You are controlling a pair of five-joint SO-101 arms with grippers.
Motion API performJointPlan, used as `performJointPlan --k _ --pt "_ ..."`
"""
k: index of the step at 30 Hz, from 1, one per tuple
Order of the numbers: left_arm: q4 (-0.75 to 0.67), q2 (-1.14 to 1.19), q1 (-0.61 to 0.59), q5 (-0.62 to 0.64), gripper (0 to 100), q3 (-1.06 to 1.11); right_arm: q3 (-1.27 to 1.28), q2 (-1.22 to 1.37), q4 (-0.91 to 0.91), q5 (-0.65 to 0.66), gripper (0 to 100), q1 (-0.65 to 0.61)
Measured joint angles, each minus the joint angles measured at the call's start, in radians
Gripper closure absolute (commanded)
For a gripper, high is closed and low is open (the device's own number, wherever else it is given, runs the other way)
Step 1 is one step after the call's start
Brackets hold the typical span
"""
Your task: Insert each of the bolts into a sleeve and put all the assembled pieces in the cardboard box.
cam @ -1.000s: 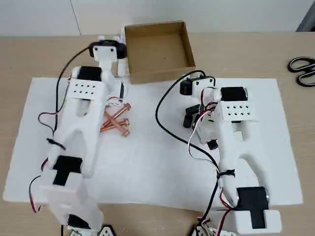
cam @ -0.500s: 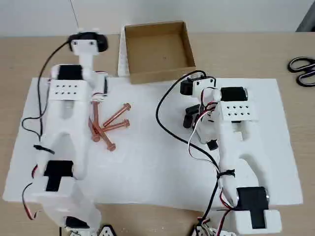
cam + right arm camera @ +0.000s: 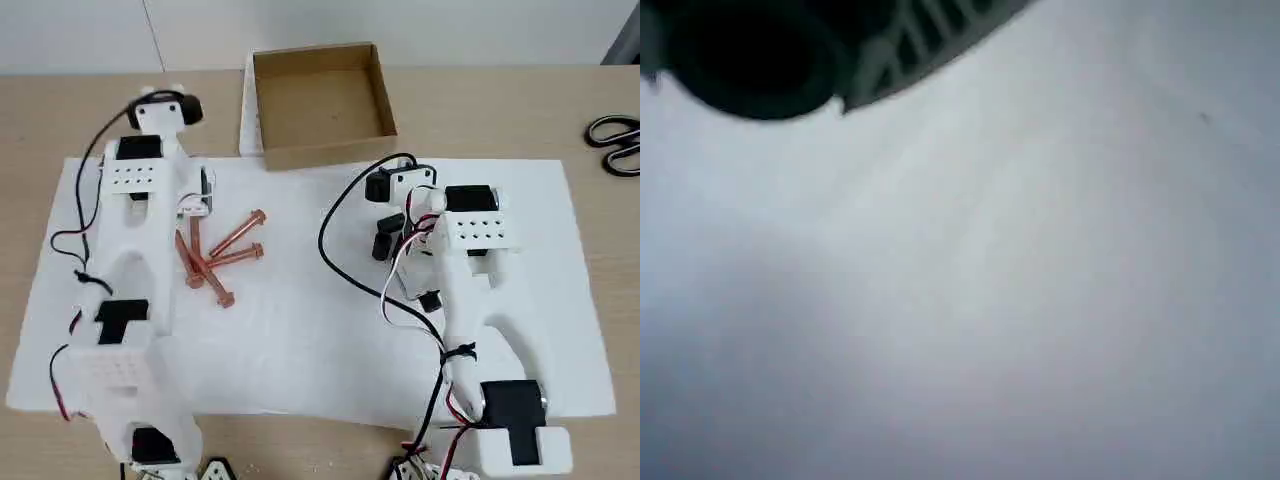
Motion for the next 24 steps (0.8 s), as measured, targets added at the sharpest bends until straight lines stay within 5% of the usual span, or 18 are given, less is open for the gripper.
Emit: performJointPlan --k 17,24 --pt "-0.086 0.114 -0.005 0.021 91 -0.008 0.000 0.000 0.000 0.000 99.2 0.000" --pt "-0.095 0.114 0.000 0.028 99 -0.008 0.000 0.000 0.000 0.000 99.2 0.000"
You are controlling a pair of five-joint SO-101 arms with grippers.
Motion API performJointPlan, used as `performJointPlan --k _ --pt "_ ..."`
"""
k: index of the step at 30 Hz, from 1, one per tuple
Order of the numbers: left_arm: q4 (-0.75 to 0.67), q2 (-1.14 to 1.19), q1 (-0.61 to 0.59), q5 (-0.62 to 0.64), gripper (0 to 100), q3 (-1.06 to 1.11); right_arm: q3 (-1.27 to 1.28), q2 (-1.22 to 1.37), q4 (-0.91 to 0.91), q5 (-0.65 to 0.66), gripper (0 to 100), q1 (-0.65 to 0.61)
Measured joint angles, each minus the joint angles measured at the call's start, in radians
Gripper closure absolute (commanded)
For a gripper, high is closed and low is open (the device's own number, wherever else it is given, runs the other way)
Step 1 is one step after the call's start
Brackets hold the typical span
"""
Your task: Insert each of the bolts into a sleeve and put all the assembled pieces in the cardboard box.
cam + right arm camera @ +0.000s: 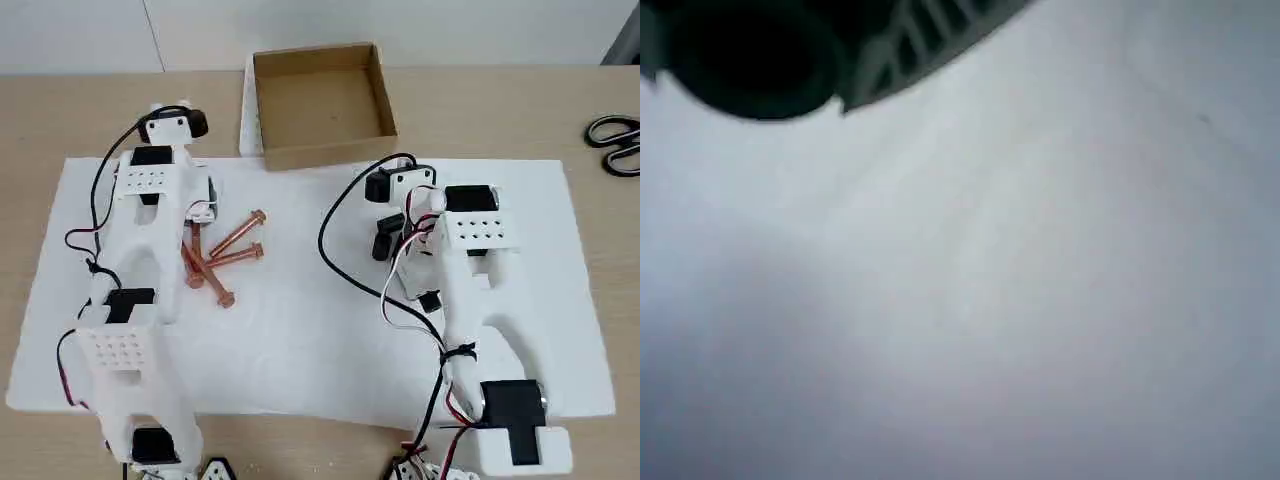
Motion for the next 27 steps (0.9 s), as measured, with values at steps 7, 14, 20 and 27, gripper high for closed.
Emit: performJointPlan --k 7,14,20,27 --pt "0.035 0.006 0.002 0.000 99 -0.051 0.000 0.000 0.000 0.000 99.2 0.000" --pt "0.325 0.009 -0.003 0.000 99 -0.399 0.000 0.000 0.000 0.000 99.3 0.000" --pt "0.437 0.009 -0.003 0.000 99 -0.637 -0.012 0.000 0.003 0.000 99.5 0.000" --pt "0.442 -0.051 0.035 0.000 99 -0.658 -0.212 0.000 0.157 0.000 99.5 0.000"
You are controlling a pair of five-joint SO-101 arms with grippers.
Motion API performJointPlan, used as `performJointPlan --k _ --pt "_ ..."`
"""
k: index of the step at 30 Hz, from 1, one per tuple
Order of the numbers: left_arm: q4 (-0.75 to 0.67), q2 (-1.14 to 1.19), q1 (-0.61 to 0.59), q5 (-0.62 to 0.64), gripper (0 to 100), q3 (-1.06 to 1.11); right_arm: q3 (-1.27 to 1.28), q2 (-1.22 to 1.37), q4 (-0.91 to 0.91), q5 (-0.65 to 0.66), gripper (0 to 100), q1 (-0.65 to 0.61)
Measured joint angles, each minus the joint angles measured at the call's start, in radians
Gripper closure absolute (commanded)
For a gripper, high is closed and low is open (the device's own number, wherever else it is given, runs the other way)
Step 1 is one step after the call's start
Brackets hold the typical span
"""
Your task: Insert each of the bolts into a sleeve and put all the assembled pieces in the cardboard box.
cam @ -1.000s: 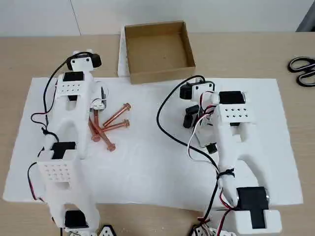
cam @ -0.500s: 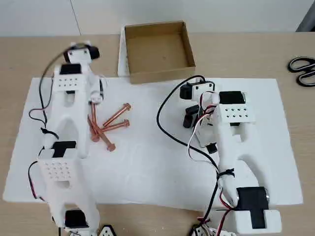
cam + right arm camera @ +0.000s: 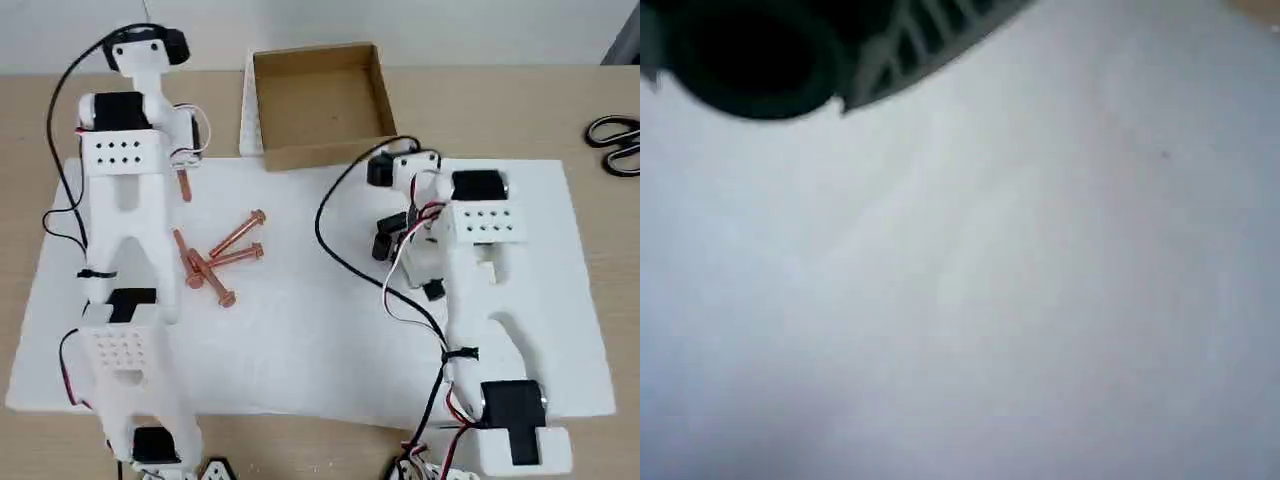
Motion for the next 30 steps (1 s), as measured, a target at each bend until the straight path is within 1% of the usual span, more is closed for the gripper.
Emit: performJointPlan --k 6,15,19,22,28,30 --pt "0.000 -0.215 0.041 -0.002 99 0.026 -0.064 -0.063 0.028 0.000 99.5 0.000" --pt "0.000 -0.517 0.043 0.000 99 0.290 -0.061 -0.417 0.035 0.000 99.5 -0.015" --pt "0.000 -0.632 0.044 0.000 99 0.379 0.034 -0.568 0.037 0.000 99.5 -0.054" --pt "0.000 -0.700 0.057 0.000 99 0.425 0.117 -0.671 0.018 0.000 99.5 -0.054" --pt "-0.002 -0.825 0.146 0.000 99 0.546 0.287 -0.879 -0.095 0.000 99.5 -0.058" --pt "-0.028 -0.862 0.170 0.000 99 0.594 0.347 -0.944 -0.140 0.000 99.5 -0.058"
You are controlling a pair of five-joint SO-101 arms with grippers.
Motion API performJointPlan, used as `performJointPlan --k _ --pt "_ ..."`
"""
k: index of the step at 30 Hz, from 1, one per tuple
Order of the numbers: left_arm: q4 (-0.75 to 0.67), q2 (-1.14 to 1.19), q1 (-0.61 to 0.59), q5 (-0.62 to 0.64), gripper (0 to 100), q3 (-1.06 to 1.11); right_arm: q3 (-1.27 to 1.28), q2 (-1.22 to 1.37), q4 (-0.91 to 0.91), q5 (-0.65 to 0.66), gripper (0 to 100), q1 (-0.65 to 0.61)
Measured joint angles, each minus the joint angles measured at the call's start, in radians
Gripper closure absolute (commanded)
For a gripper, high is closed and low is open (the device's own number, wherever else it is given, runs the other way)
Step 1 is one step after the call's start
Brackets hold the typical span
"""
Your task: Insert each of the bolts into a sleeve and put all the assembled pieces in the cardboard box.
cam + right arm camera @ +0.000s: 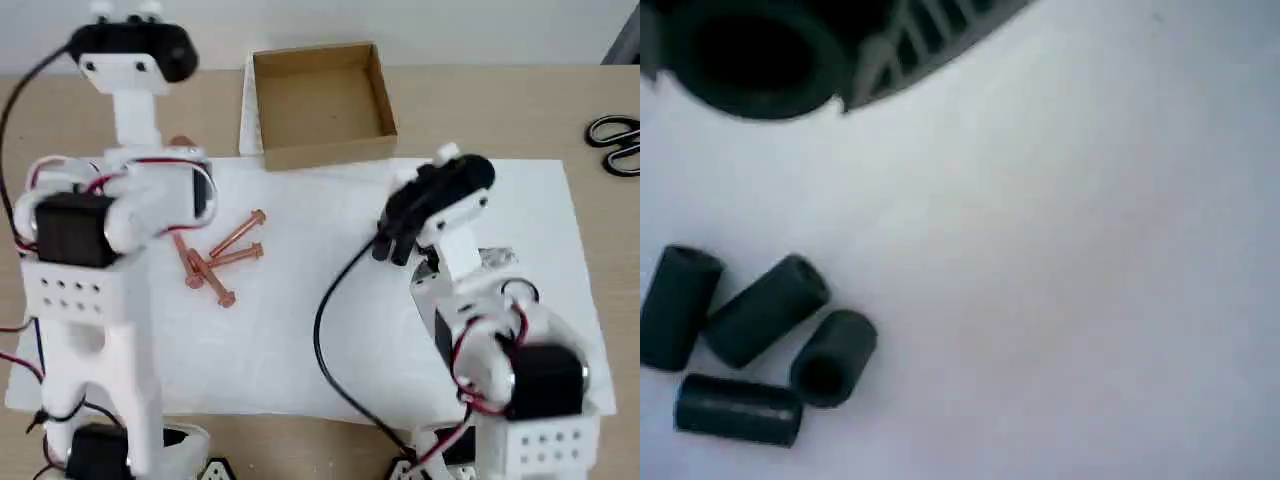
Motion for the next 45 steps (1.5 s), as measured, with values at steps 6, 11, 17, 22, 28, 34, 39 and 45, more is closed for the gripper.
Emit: performJointPlan --k 6,11,17,22,28,34,39,45 --pt "-0.140 -0.083 0.015 0.000 99 0.184 0.180 -0.160 -0.103 0.000 99.5 0.000" --pt "-0.226 -0.120 0.015 0.000 99 0.321 0.308 -0.321 -0.115 -0.072 99.5 -0.109" --pt "-0.342 -0.155 0.015 0.057 99 0.422 0.448 -0.580 -0.130 -0.256 99.5 -0.190" --pt "-0.411 -0.158 0.015 0.130 99 0.493 0.671 -0.733 -0.313 -0.301 99.5 -0.157" --pt "-0.468 -0.158 0.080 0.176 99 0.537 0.902 -0.738 -0.641 -0.307 99.5 -0.157" --pt "-0.532 -0.160 0.190 0.204 99 0.540 1.120 -0.698 -0.888 -0.311 99.5 -0.158" --pt "-0.611 -0.160 0.269 0.244 99 0.566 1.220 -0.695 -1.007 -0.377 99.5 -0.219" --pt "-0.681 -0.161 0.338 0.255 99 0.706 1.223 -0.694 -1.034 -0.408 99.5 -0.273"
